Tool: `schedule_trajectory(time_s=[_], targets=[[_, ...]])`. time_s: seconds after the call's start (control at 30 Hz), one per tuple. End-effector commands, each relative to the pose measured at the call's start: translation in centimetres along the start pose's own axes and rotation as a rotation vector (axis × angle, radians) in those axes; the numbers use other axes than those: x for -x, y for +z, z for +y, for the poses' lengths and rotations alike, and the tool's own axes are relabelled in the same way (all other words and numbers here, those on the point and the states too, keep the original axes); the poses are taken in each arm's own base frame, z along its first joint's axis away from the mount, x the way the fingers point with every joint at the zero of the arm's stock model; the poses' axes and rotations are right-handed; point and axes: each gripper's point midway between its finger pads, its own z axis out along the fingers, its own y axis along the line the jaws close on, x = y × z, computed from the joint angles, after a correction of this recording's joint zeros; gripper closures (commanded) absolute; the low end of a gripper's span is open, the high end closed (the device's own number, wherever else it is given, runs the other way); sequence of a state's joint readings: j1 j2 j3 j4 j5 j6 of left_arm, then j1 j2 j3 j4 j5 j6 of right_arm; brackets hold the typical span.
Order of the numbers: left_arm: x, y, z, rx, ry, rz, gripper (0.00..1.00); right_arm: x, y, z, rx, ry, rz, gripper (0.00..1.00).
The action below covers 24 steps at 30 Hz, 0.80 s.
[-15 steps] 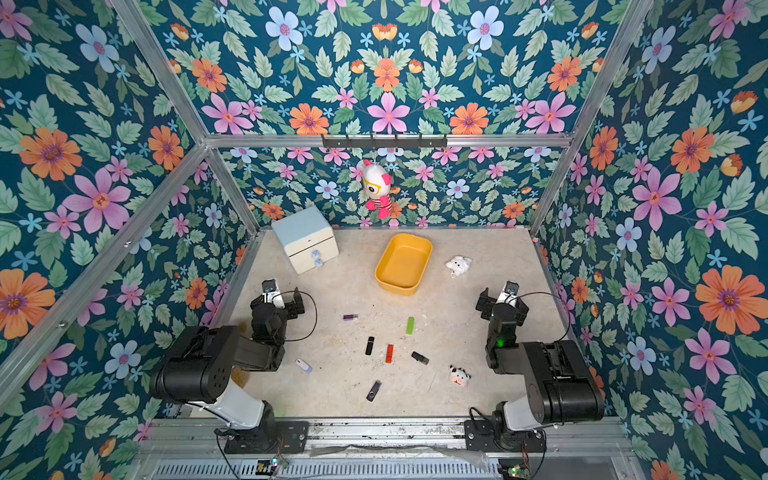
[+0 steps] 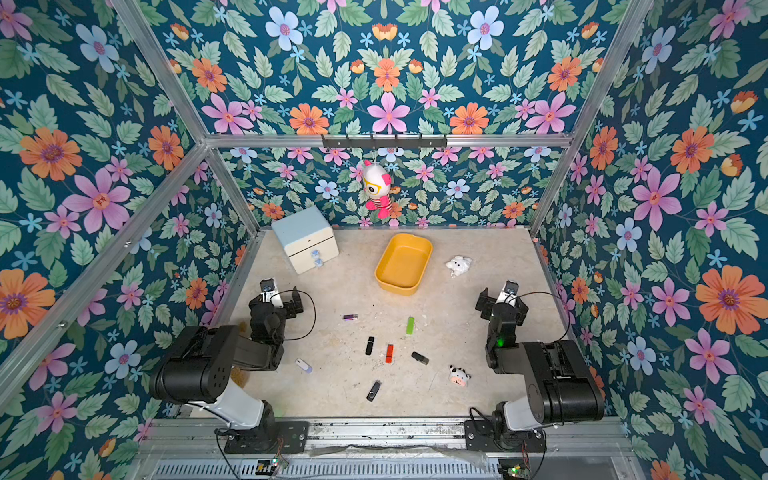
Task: Put the usb flash drive into the storage box
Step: Pick up the USB flash from the center of the board.
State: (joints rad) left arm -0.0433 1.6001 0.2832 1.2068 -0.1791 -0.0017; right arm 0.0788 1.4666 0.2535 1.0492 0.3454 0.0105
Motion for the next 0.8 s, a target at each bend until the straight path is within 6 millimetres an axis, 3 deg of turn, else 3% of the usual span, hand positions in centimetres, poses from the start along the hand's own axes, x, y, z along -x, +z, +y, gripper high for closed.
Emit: schedule_trajectory(time_s=[0.0,0.2,0.27,0.33,0.43,0.5,0.57,0.67,0.77], targets=[[0.3,0.1,-0.1,-0.018,-0.023,-0.008,0.01,0.2,0.1,-0.7,-0.04,0.033,-0.001,0.01],[0.4,0.1,-0.4,-0.013,-0.005,-0.01,0.0,0.6,-0.6,-0.6,-0.027,0.021,-0.02,0.01],[0.5,-0.1,-0.4,-0.003,0.001,-0.021,0.0,2.1,-1.6,-0.4,-0.065,-0.013,-0.065,0.01],[0.4,0.0,-0.4,0.0,0.001,-0.005,0.01,4.0,-2.6,1.3,-0.035,-0.082,-0.052,0.01],[0.6,-0.1,-0.3,0.005,0.0,-0.013,0.01,6.5,-4.0,2.2,-0.012,-0.011,0.077,0.02],[1.4,0.0,0.6,0.077,0.0,-0.023,0.01,7.0,-4.9,2.1,-0.022,0.009,0.175,0.01],[2.7,1.1,-0.2,0.118,0.058,0.066,0.01,6.3,-5.9,1.9,-0.033,0.008,0.297,0.01],[6.5,2.3,-1.4,0.126,0.072,0.11,0.0,4.6,-7.5,2.0,-0.043,0.037,0.488,0.01],[8.7,3.0,-2.3,0.101,0.056,0.237,0.01,2.4,-9.5,3.4,-0.008,0.096,0.659,0.01]])
